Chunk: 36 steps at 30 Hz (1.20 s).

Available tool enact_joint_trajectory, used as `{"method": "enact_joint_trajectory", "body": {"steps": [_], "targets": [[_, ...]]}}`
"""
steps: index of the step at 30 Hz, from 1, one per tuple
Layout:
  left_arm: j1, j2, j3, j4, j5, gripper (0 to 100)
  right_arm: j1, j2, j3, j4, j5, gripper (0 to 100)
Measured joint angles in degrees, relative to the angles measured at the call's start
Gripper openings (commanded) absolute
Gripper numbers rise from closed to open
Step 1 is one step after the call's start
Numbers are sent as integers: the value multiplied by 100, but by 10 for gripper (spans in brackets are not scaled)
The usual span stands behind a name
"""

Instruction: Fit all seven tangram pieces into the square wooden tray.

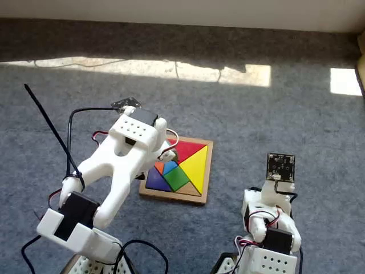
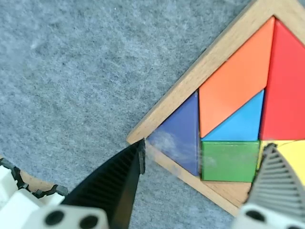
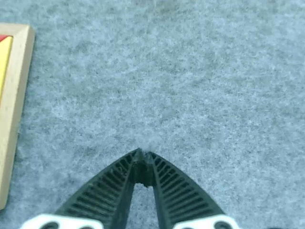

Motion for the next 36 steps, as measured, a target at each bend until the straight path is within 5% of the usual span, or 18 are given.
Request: {"method": "enact_joint_trajectory", "body": {"steps": [9,15,20,29,36], "targets": [[-378,0,0,334,0,149,0,0,0,0,0,9],[-1116,-273,-79,369,-677,0,0,0,0,0,0,9],[-1565,-1055,114,290,-1257,5,0,0,0,0,0,9],[-2066,-2576,2189,-1820,-2330,5,0,0,0,0,0,9],[-2075,-3912,3754,-3420,-2382,5,0,0,0,0,0,9]]}}
